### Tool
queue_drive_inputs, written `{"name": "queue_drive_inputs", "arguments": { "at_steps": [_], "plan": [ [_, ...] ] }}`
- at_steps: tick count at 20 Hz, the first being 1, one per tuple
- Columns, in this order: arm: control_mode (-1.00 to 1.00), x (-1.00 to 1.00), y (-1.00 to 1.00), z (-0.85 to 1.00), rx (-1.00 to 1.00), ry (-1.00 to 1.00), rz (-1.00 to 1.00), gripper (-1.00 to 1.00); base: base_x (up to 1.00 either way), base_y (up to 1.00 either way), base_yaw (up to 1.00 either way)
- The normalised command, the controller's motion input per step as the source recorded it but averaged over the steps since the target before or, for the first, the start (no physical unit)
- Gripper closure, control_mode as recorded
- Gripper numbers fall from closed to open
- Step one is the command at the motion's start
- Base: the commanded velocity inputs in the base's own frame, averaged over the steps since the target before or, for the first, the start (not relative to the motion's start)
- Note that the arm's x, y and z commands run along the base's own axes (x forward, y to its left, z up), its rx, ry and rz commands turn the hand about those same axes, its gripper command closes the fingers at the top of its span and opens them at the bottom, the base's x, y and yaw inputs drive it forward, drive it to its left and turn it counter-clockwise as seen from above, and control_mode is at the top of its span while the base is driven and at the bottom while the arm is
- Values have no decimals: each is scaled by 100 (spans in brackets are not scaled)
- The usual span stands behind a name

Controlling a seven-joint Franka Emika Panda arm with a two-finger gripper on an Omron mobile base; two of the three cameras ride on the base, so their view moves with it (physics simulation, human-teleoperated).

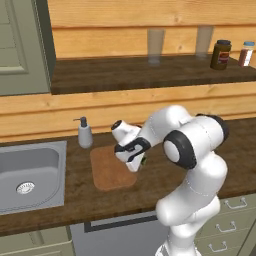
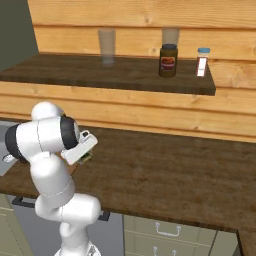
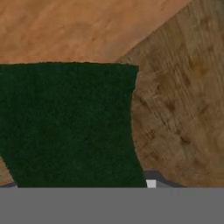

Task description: Pick up the sponge from the counter and clean the cutting board by briefly scrubbing or pressing down on the cutting board. Once finished, release the sponge.

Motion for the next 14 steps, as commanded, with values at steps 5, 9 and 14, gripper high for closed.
{"name": "queue_drive_inputs", "arguments": {
  "at_steps": [5, 9, 14],
  "plan": [
    [-100, 3, -100, -1, 5, 5, -23, 100, 0, 0, 0],
    [-100, 1, -100, -38, 1, 2, -13, -100, 0, 0, 0],
    [-100, -1, -33, -11, 2, -4, -2, -100, 0, 0, 0]
  ]
}}
